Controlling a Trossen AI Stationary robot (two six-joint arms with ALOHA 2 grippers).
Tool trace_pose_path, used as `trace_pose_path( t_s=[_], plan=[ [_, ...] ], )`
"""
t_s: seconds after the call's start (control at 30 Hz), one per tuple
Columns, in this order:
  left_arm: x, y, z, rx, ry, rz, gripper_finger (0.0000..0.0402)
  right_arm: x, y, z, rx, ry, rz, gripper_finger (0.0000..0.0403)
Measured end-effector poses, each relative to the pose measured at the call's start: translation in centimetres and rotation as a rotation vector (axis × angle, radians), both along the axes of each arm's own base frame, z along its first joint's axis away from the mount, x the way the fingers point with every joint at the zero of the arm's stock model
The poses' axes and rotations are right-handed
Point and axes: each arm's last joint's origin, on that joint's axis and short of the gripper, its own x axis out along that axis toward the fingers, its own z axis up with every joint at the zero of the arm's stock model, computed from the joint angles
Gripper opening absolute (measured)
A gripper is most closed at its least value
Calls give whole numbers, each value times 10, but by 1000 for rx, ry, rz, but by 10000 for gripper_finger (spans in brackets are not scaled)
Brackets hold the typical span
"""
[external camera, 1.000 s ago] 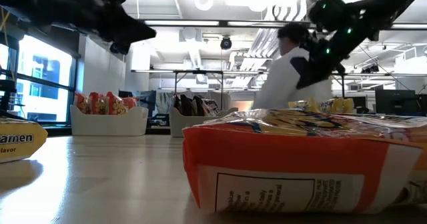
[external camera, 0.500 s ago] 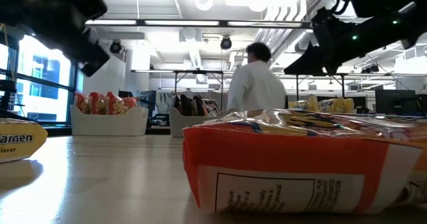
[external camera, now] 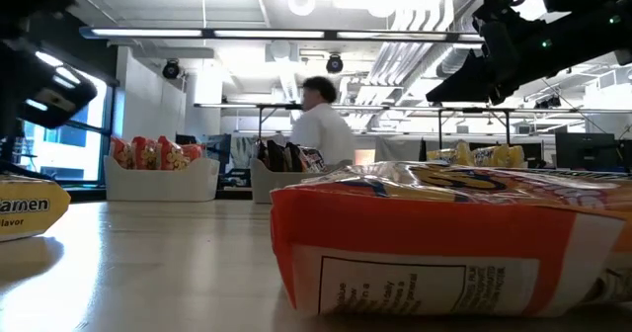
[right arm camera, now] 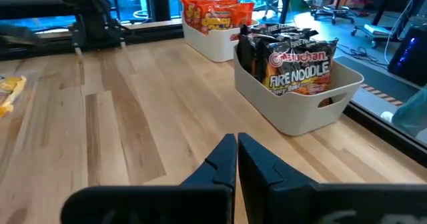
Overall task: Sort Maruchan noodles
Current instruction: Put the yellow noodle pack into the transparent bin
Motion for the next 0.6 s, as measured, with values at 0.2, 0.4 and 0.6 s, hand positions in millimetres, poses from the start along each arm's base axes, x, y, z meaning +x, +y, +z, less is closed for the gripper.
trace_pose_path(
  t_s=[0.2, 0.4, 0.6],
  plan=[
    [5, -29, -12, 8, 76, 1, 103, 0, 0, 0, 23, -11, -6, 0],
    [14, -43, -24, 69, 74, 7, 50, 0, 0, 0, 42, -20, -10, 0],
    [28, -34, -22, 215, -22, 84, 3, 0, 6, 0, 42, -23, 23, 0]
  ],
)
